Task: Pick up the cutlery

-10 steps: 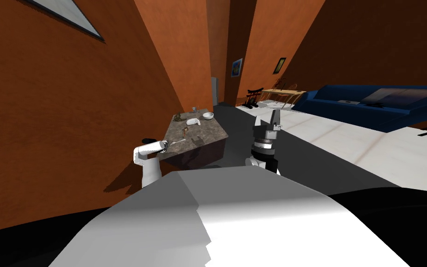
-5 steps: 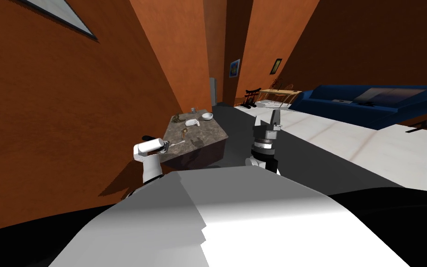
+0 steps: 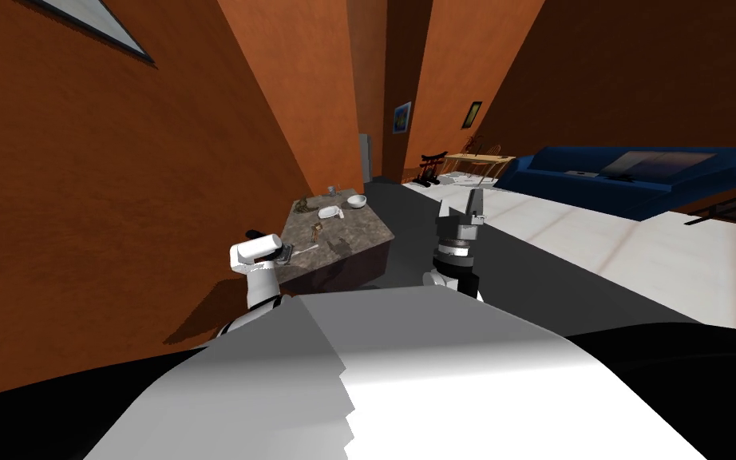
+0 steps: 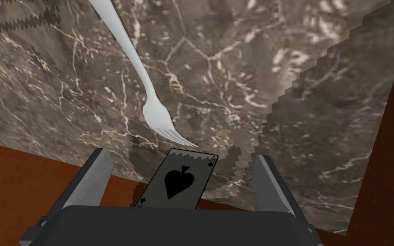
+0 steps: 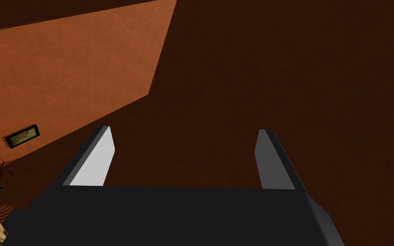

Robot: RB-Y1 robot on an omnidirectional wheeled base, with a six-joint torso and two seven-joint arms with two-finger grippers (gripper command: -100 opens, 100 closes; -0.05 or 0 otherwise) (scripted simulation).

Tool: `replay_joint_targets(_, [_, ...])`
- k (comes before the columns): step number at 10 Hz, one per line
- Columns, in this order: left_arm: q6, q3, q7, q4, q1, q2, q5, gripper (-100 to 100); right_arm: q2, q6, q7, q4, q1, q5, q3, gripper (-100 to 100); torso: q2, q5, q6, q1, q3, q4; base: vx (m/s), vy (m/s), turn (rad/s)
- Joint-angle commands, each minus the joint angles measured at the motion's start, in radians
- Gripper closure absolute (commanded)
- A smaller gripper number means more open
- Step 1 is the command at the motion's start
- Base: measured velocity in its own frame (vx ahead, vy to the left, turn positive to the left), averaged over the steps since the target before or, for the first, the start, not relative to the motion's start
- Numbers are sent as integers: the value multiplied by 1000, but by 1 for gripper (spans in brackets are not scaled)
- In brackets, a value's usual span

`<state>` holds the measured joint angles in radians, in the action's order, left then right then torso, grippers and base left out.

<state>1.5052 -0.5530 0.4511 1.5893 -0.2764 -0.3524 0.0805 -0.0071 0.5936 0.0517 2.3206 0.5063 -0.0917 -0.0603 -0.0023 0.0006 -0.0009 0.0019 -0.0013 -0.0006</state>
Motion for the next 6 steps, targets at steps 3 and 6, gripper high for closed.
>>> replay_joint_targets(3, [99, -8, 5, -44, -45, -9, 3, -100, 0, 0, 0, 0, 0, 0, 0, 0, 0, 0, 0, 0, 0, 0, 36, 30, -36])
replay_joint_targets(6, [164, -12, 8, -75, -77, -14, 4, -100, 0, 0, 0, 0, 0, 0, 0, 0, -1, 0, 0, 0, -1, 0, 44, 38, -39])
